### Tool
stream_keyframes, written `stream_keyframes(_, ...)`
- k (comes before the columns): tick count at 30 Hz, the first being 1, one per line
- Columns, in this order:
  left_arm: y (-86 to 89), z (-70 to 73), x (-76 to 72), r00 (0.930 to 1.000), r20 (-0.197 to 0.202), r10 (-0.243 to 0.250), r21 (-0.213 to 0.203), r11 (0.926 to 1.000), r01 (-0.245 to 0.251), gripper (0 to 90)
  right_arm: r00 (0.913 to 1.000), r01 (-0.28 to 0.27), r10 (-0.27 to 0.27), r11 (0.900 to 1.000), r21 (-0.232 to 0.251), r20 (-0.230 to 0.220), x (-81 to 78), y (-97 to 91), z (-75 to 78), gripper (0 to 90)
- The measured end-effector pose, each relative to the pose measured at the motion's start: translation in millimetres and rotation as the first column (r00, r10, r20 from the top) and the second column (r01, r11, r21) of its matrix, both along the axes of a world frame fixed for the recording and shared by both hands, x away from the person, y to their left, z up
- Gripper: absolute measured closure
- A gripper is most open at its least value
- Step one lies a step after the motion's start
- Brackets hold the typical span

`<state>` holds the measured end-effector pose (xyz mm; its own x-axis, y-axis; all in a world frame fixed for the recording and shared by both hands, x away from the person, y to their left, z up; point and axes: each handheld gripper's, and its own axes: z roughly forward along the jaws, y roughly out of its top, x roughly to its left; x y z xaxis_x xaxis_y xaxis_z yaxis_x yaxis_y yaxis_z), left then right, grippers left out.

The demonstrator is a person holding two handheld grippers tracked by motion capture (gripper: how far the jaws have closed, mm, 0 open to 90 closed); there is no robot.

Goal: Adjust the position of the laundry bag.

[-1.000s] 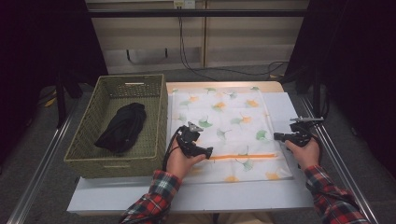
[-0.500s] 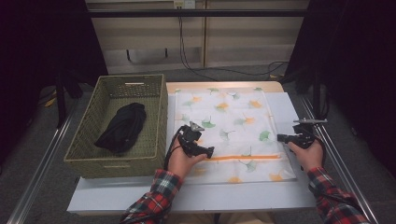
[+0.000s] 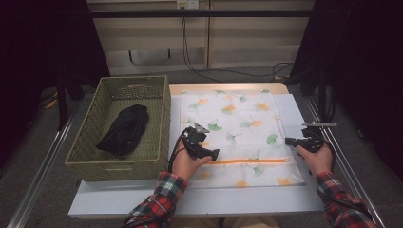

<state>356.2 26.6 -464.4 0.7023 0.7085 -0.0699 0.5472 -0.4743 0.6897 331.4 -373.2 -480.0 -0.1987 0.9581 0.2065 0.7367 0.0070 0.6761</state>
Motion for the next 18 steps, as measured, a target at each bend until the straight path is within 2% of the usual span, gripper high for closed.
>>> stream_keyframes(7,-3.2,-1.2,0.8,1.0,-0.003,-0.001,-0.011,0.9999,0.001,5.2,1.0,0.005,-0.005,1.0,0.004,0.002,-3.4,-4.3,-0.2,89.7)
stream_keyframes(10,-5.1,-0.2,0.8,1.0,-0.005,-0.005,0.004,1.0,0.005,5.2,1.0,0.008,-0.008,1.0,0.003,0.005,-5.5,-5.9,0.2,89.6)
stream_keyframes(11,-6.2,-0.5,0.7,1.0,-0.006,-0.001,-0.012,0.9999,0.001,5.1,0.9999,0.012,-0.012,0.9999,0.005,0.003,-6.1,-6.4,0.3,89.6)
stream_keyframes(16,-7.9,1.2,0.7,1.0,-0.005,-0.003,-0.01,1.0,0.003,5.1,0.9998,0.019,-0.019,0.9998,0.002,0.006,-8.6,-9.8,1.1,89.5)
stream_keyframes(17,-8.4,0.1,0.8,1.0,-0.001,0.0,-0.028,0.9996,0.0,5.1,0.9998,0.019,-0.019,0.9998,0.003,0.007,-8.9,-10.3,0.9,89.5)
stream_keyframes(18,-8.2,0.8,0.7,1.0,-0.002,-0.001,-0.02,0.9998,0.001,5.1,0.9997,0.023,-0.023,0.9997,0.004,0.004,-9.7,-10.5,1.1,89.5)
